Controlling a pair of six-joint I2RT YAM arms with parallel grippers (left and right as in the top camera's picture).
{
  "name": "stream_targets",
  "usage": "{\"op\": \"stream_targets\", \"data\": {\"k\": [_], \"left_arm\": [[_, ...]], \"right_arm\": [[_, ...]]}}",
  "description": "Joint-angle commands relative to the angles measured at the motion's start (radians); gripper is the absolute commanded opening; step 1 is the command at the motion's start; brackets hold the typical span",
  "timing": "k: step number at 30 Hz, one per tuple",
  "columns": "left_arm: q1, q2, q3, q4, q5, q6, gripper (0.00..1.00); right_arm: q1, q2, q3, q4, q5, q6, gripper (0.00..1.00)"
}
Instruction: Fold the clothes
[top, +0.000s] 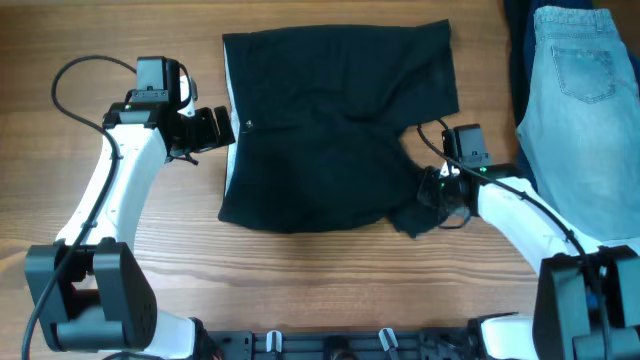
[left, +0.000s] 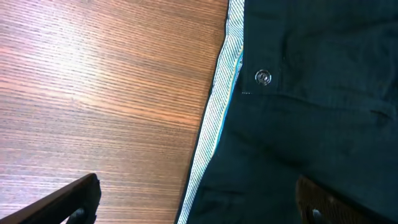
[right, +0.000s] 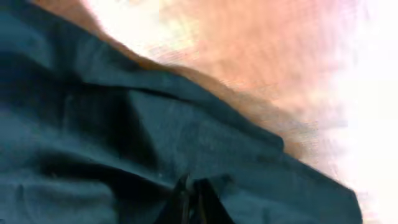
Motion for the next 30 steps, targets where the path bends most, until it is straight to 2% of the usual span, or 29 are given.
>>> {"op": "stream_targets", "data": {"k": [1, 8, 10, 12, 13, 15, 19, 21, 23, 24, 25, 26, 27, 28, 30], "left_arm": [[0.005, -0.026, -0.002, -0.001, -0.01, 0.016, 1.0], [0.005, -0.026, -0.002, -0.027, -0.011, 0.017, 1.0], [0.005, -0.026, -0.002, -0.028, -0.011, 0.016, 1.0], [0.005, -0.026, -0.002, -0.028, -0.011, 0.016, 1.0], [0.005, -0.026, -0.002, -0.027, -0.011, 0.016, 1.0], [0.005, -0.026, -0.002, -0.028, -0.011, 0.016, 1.0], [0.005, -0.026, -0.002, -0.035, -0.01, 0.017, 1.0], [0.005, -0.026, -0.002, -0.035, -0.01, 0.017, 1.0], [0.005, -0.026, -0.002, -0.036, -0.01, 0.017, 1.0], [0.005, -0.026, -0.002, -0.042, -0.01, 0.017, 1.0], [0.005, -0.026, -0.002, -0.056, -0.009, 0.017, 1.0], [0.005, -0.026, -0.002, -0.08, 0.004, 0.02, 1.0], [0.005, -0.026, -0.002, -0.119, 0.036, 0.02, 1.0], [0.004, -0.026, -0.002, -0.175, 0.076, 0.02, 1.0], [-0.004, -0.026, -0.02, -0.275, 0.119, -0.016, 0.96]], "right_arm": [[0.0, 0.004, 0.067, 0.073, 0.025, -0.114, 0.04], [0.0, 0.002, 0.47, 0.031, 0.118, -0.447, 0.04], [0.0, 0.002, 0.516, 0.018, 0.117, -0.55, 0.04], [0.0, -0.005, 0.529, 0.002, 0.118, -0.584, 0.04], [0.0, -0.016, 0.529, -0.009, 0.117, -0.579, 0.04], [0.0, -0.062, 0.529, -0.132, 0.118, -0.466, 0.04], [0.0, -0.106, 0.524, -0.615, 0.097, -0.128, 0.04], [0.0, -0.106, 0.476, -0.761, 0.061, -0.073, 0.04], [0.0, -0.106, 0.413, -0.782, 0.089, -0.047, 0.04], [0.0, -0.104, 0.401, -0.772, 0.095, -0.038, 0.12], [0.0, -0.104, 0.4, -0.754, 0.095, -0.034, 0.27], [0.0, -0.106, 0.401, -0.734, 0.095, -0.035, 0.46], [0.0, -0.106, 0.401, -0.712, 0.095, -0.036, 0.71], [-0.001, -0.106, 0.401, -0.69, 0.095, -0.06, 0.8], [-0.003, -0.106, 0.401, -0.647, 0.094, -0.089, 0.84]]}}
